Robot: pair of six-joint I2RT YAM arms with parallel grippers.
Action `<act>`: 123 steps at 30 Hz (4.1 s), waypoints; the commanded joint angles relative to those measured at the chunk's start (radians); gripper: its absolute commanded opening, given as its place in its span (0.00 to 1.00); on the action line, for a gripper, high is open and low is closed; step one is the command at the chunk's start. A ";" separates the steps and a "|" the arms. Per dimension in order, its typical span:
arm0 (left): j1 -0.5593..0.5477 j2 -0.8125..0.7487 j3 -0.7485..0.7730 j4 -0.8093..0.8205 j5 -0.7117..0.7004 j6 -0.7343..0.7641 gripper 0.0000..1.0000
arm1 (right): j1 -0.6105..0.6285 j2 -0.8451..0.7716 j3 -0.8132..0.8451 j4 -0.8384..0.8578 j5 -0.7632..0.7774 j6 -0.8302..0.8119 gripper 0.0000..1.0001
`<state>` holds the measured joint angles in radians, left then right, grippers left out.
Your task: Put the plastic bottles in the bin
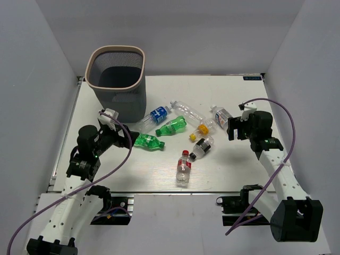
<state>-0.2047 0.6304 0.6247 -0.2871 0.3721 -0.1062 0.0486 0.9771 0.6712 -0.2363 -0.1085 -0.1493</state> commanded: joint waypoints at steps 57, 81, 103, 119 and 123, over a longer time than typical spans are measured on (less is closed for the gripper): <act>-0.185 0.660 -0.120 0.305 -0.487 -1.165 0.98 | 0.002 -0.012 0.030 -0.204 -0.238 -0.190 0.72; -0.272 0.401 -0.189 0.204 -0.349 -0.957 0.07 | 0.005 -0.015 0.051 -0.297 -0.476 -0.343 0.63; -0.306 0.702 0.688 0.286 0.099 -0.254 0.02 | 0.011 0.020 0.093 -0.275 -0.586 -0.438 0.19; -0.073 0.874 1.086 0.126 -0.610 -0.224 0.08 | 0.049 0.037 0.111 -0.284 -0.534 -0.368 0.29; -0.013 0.862 1.049 0.062 -0.703 -0.224 0.36 | 0.074 0.084 0.158 -0.244 -0.528 -0.308 0.30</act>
<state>-0.2485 1.5314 1.6672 -0.1734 -0.2214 -0.3367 0.1055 1.0389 0.7589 -0.5217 -0.6415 -0.5117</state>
